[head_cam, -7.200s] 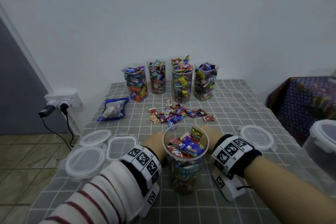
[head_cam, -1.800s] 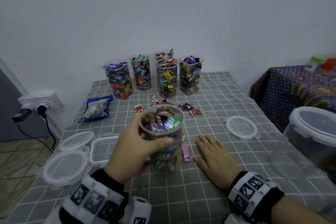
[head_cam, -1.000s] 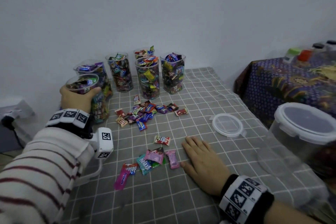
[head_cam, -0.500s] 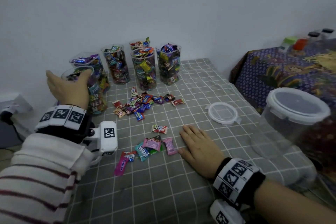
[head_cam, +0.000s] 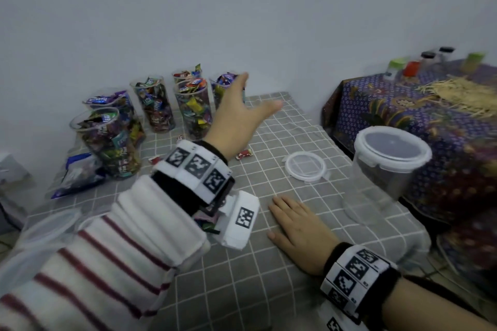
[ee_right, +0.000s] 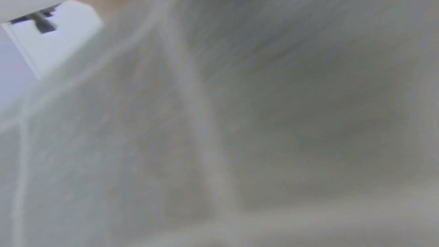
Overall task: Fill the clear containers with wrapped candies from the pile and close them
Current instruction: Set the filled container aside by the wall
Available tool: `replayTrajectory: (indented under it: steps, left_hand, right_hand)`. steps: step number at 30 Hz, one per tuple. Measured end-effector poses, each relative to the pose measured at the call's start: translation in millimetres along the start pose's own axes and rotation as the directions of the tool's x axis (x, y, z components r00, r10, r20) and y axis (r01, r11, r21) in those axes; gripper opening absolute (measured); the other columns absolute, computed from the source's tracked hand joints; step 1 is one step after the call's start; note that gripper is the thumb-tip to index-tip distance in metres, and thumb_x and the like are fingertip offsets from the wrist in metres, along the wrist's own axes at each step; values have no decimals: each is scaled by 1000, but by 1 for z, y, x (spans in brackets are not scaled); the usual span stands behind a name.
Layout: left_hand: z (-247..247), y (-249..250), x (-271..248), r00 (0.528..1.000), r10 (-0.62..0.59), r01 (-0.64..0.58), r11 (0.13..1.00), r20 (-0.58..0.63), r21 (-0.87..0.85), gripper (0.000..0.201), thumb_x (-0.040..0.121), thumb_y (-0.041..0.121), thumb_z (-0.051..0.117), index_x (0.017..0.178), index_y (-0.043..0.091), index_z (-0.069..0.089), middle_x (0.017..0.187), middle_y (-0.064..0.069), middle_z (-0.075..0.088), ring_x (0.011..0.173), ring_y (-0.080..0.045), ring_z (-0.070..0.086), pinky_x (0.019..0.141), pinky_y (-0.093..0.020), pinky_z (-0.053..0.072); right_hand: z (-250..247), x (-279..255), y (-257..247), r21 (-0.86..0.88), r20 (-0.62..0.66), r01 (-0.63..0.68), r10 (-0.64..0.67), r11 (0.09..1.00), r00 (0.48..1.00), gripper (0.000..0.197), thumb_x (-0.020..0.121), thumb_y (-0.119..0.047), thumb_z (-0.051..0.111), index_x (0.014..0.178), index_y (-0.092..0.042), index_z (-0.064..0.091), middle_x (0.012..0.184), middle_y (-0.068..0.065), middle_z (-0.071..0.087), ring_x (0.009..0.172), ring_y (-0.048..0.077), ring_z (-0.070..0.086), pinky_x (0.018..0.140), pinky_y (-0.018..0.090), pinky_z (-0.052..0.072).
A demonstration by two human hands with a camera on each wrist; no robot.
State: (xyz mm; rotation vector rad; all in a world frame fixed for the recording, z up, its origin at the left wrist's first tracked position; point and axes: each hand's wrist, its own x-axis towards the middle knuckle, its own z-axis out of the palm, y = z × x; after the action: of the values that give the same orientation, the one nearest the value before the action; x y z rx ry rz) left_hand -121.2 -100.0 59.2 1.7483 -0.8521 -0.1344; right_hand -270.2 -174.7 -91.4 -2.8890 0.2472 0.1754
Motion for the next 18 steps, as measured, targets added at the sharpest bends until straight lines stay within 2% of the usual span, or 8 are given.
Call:
replayTrajectory:
  steps: [2, 6, 7, 9, 10, 12, 15, 18]
  left_hand:
    - [24, 3, -2, 993, -23, 23, 1000, 111, 3, 91, 78, 45, 71, 149, 20, 21, 155, 0, 25, 140, -13, 26, 116, -39, 25]
    - [68, 13, -14, 955, -19, 19, 1000, 295, 3, 96, 77, 42, 73, 151, 19, 15, 156, 0, 22, 141, -12, 24, 115, -34, 24]
    - [77, 16, -17, 941, -13, 15, 1000, 339, -3, 97, 77, 39, 74, 151, 19, 14, 154, 4, 25, 138, -7, 25, 114, -28, 24]
    - [93, 20, -21, 908, -11, 15, 1000, 418, -7, 96, 78, 31, 75, 150, 17, 14, 149, 11, 28, 131, 3, 27, 106, -11, 23]
    - [101, 20, -22, 889, -27, 29, 1000, 457, 3, 99, 77, 32, 76, 151, 17, 11, 152, 10, 25, 134, 1, 25, 105, -12, 21]
    - [114, 19, -25, 852, -59, 51, 998, 520, 29, 108, 75, 36, 78, 152, 19, 4, 158, 4, 14, 143, -10, 17, 113, -28, 19]
    - [125, 15, -27, 820, -54, 74, 997, 569, -13, 115, 71, 36, 81, 152, 21, 2, 159, 2, 12, 144, -13, 17, 117, -38, 18]
    - [135, 13, -30, 814, -39, 96, 993, 580, -67, 114, 67, 36, 84, 152, 20, 10, 156, 2, 25, 141, -13, 27, 116, -37, 22]
  right_hand:
    - [-2, -8, 5, 23, -8, -3, 3, 1000, 1000, 103, 63, -67, -15, 151, -18, 6, 159, 0, 0, 146, 12, -4, 108, 22, -13]
    - [5, -15, 23, 52, -60, -1, 4, 999, 998, 101, 68, -67, -18, 151, -18, 13, 159, 0, 7, 146, 14, 3, 116, 26, -8]
    - [9, -13, 29, 52, -71, 0, 3, 999, 997, 97, 74, -68, -18, 151, -19, 16, 158, 0, 11, 146, 15, 6, 120, 33, 0]
    - [16, -13, 39, 18, -60, 18, -17, 1000, 998, 81, 89, -63, -7, 148, -19, 26, 156, 3, 23, 145, 20, 16, 116, 43, 19]
    - [16, -15, 42, 2, -37, 13, -12, 1000, 999, 71, 95, -57, 4, 145, -16, 34, 152, 6, 32, 142, 23, 25, 112, 45, 28]
    - [14, -16, 43, -32, -73, 20, -23, 999, 997, 57, 96, -47, 25, 141, -15, 42, 145, 8, 44, 134, 26, 40, 105, 47, 39]
    - [11, -15, 41, -47, -88, 59, -63, 997, 994, 59, 94, -44, 33, 148, -23, 26, 154, 4, 28, 142, 25, 25, 114, 47, 25]
    - [13, -15, 42, -68, -119, 77, -85, 995, 989, 60, 88, -46, 40, 143, -23, 35, 148, 4, 38, 137, 25, 35, 110, 47, 32]
